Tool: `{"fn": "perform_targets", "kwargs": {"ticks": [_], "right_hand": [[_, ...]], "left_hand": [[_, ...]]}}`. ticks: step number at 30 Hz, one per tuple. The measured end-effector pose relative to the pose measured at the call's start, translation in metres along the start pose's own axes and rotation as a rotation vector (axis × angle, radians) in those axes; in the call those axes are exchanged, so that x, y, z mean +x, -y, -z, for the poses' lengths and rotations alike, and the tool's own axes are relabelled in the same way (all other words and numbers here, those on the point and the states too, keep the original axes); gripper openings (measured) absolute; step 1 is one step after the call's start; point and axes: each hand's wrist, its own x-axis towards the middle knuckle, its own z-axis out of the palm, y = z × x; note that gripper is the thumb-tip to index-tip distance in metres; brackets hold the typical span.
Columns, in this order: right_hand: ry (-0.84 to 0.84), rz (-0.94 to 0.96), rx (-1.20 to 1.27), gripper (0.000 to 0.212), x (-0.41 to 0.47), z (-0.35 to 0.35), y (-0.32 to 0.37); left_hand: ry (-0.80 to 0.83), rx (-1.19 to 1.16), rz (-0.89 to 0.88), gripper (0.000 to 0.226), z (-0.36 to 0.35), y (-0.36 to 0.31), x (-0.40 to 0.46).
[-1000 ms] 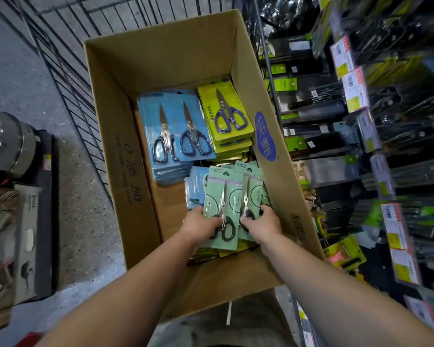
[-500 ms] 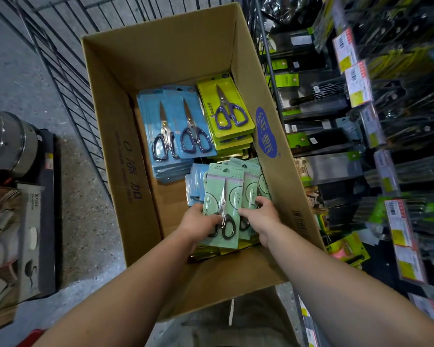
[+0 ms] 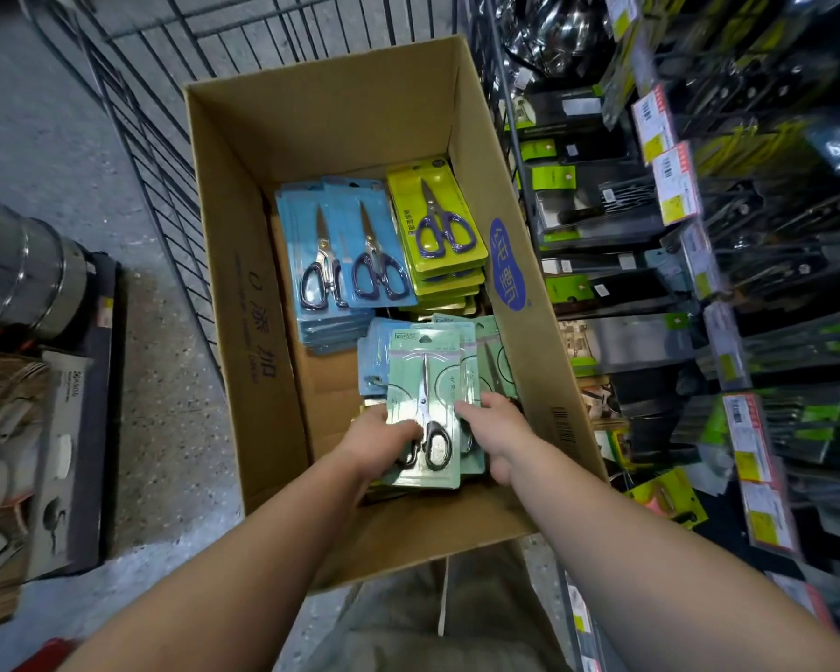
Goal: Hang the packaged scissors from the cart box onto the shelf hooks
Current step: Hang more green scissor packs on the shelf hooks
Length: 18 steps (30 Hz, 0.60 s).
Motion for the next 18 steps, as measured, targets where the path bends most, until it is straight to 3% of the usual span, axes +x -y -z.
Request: {"fn": "perform_targets", "kwargs": {"ticks": [2, 5, 9, 14, 16, 18], "right_hand": [[0.030, -0.011, 0.047, 0.049, -0.005, 0.005, 0.002], [0.065, 0.029, 0.103, 0.023, -0.012, 0.012, 0.005], [0.006, 0.132, 0.041, 0.030, -0.009, 0.030, 0.007], [-0.052, 0.277, 0.000, 0.026, -0.071, 0.059, 0.033], [-0.059, 0.325, 0.011, 0.035, -0.083, 0.072, 0.036], [-0.083, 0.352, 0.029, 0.042, -0.089, 0.082, 0.038]], "left_hand": [[0.010, 0.004, 0.001, 0.018, 0.000, -0.002, -0.009], [0.012, -0.074, -0.010, 0.015, 0.000, -0.011, -0.028], [-0.036, -0.221, -0.053, 0.017, -0.002, -0.027, -0.049], [-0.095, -0.264, -0.170, 0.071, -0.005, -0.027, -0.031], [-0.097, -0.268, -0.223, 0.071, -0.006, -0.041, -0.048], [-0.095, -0.251, -0.272, 0.056, -0.011, -0.064, -0.090]]}}
